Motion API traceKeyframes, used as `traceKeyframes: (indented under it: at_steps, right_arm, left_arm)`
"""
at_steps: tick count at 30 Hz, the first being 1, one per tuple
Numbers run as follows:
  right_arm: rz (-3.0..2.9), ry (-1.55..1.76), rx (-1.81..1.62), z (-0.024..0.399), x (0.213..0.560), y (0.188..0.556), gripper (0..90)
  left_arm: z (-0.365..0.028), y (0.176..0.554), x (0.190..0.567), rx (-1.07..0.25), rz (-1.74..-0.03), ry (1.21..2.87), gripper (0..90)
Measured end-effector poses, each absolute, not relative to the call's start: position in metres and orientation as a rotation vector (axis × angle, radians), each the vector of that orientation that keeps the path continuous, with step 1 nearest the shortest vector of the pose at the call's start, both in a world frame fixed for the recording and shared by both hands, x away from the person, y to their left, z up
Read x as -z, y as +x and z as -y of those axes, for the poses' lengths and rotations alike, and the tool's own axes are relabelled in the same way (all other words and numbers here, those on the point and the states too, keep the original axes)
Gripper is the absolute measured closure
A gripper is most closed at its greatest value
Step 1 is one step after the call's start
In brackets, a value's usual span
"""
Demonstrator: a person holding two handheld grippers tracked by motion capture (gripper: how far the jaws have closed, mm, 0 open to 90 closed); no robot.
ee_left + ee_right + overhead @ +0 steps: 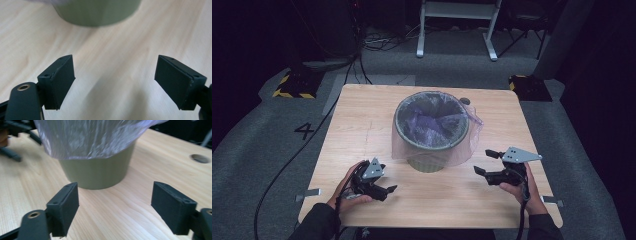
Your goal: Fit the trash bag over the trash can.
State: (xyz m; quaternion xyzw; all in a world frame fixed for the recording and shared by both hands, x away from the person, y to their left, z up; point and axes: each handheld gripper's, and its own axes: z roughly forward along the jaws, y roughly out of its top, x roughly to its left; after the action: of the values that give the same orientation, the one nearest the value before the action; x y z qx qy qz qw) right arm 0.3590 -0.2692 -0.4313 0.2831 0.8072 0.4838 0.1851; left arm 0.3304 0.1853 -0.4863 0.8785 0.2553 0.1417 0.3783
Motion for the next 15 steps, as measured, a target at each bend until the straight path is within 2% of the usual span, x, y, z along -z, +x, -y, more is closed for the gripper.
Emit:
traceKeyframes:
  at_steps: [6, 12, 15]
  right_arm:
    - [-2.213, 0.780, -1.383, 0.275, 0.399, 0.352, 20.4]
    - [-2.160, 0.666, -1.448, 0.266, 0.352, 0.356, 19.7]
    - [-2.144, 0.664, -1.469, 0.263, 0.334, 0.362, 19.6]
  left_arm:
    - [-0.192, 0.323, 0.494, -0.354, -0.687, 2.264, 15.6]
    - [-0.192, 0.326, 0.499, -0.370, -0.694, 2.303, 15.7]
    - [-0.192, 0.331, 0.501, -0.323, -0.700, 2.290, 15.3]
